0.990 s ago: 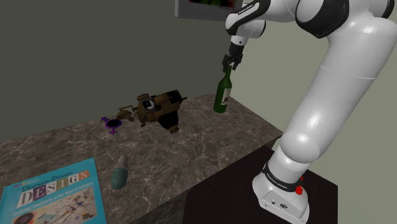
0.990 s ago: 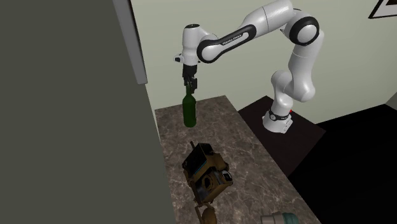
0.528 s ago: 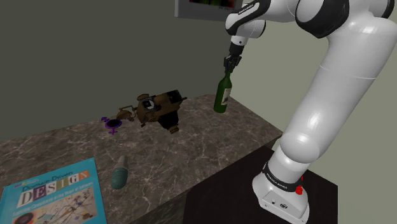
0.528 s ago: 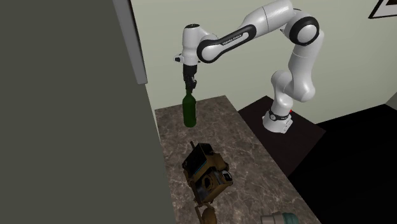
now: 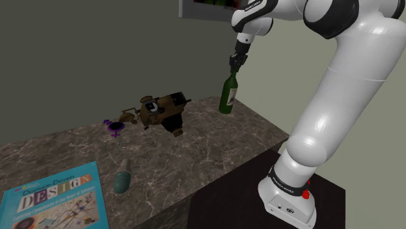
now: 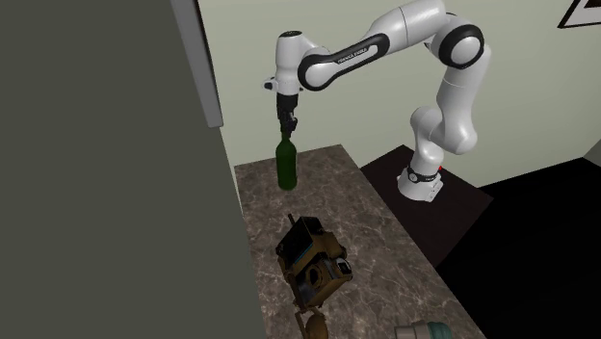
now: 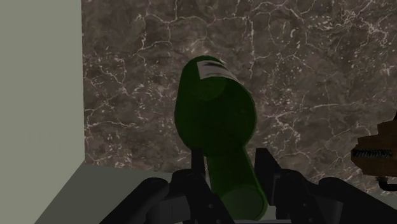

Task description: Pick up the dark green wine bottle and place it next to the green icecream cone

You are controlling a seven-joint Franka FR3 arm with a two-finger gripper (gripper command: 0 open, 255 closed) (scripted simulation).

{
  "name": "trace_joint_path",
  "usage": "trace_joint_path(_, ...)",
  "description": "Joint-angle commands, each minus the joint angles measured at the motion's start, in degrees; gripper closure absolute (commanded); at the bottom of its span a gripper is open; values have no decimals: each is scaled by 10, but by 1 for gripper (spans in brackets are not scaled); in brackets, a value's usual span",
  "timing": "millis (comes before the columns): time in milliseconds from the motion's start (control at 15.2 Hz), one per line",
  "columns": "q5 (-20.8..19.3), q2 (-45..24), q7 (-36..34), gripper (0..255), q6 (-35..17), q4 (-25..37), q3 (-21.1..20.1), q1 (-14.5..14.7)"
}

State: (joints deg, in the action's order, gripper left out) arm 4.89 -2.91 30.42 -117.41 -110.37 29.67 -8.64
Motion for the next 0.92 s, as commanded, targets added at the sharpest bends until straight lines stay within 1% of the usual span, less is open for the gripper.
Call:
trace_joint_path(0,-4,5,-4,255,15,11,0,1)
trace_joint_path(858,-12,16,-13,255,113,100,0,1)
